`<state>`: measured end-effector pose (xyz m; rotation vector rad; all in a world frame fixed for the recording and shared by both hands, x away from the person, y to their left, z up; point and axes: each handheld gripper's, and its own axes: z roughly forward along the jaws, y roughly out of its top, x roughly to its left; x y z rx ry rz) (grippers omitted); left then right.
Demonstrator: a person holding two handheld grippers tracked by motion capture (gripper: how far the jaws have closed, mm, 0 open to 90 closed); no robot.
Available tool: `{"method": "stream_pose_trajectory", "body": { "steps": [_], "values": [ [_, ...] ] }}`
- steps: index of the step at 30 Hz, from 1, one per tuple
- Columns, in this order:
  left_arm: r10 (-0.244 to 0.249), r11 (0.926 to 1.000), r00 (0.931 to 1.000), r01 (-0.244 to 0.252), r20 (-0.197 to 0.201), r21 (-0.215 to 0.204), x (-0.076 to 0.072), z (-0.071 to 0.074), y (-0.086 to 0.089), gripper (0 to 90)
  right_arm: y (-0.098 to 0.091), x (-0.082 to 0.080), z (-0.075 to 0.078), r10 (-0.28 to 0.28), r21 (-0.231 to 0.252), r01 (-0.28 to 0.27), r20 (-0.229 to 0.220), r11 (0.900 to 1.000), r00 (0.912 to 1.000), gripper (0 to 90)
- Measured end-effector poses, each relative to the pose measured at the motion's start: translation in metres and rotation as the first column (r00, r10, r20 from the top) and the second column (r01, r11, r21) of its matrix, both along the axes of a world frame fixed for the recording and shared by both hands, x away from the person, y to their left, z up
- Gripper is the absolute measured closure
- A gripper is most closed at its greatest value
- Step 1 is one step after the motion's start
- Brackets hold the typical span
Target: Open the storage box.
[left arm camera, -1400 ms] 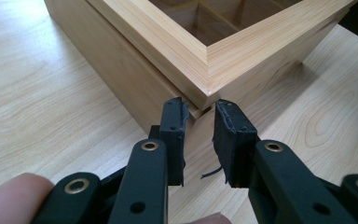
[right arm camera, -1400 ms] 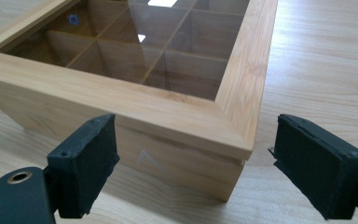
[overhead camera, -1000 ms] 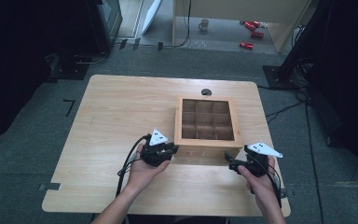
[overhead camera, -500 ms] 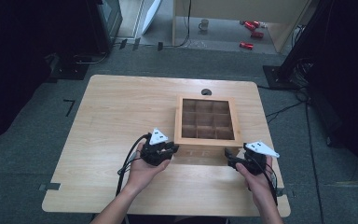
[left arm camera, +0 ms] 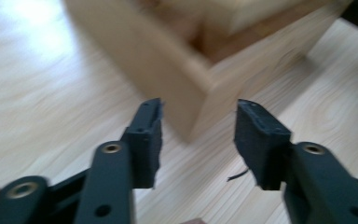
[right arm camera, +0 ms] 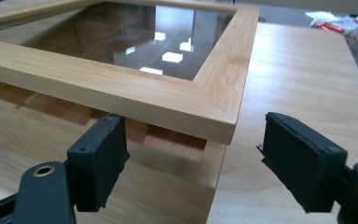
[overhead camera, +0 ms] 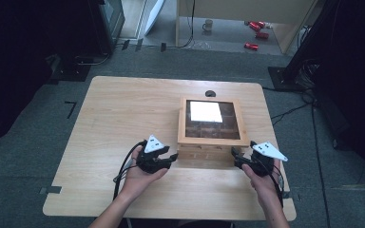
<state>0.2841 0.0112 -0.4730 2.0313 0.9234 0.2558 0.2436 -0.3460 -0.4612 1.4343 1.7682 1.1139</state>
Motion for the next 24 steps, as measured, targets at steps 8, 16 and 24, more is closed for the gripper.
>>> {"method": "stream_pose_trajectory", "body": {
  "steps": [8, 16, 24],
  "values": [
    [0.135, 0.9885, 0.9896, -0.131, -0.05, 0.076, -0.007, -0.02, 0.055, 28.1, -0.002, 0.005, 0.019, 0.017, -0.008, -0.017, 0.039, 0.9998, 0.9991, 22.2],
    [0.219, 0.9664, 0.9743, -0.209, -0.054, 0.15, -0.015, -0.028, 0.102, 13.5, -0.002, 0.012, 0.04, 0.014, -0.02, -0.013, 0.072, 0.9997, 0.9973, 22.3],
    [0.305, 0.9415, 0.9501, -0.291, -0.064, 0.17, -0.022, -0.038, 0.142, 13.3, 0.0, 0.024, 0.057, 0.01, -0.033, -0.007, 0.093, 0.9994, 0.9956, 22.3]
  ]
}}
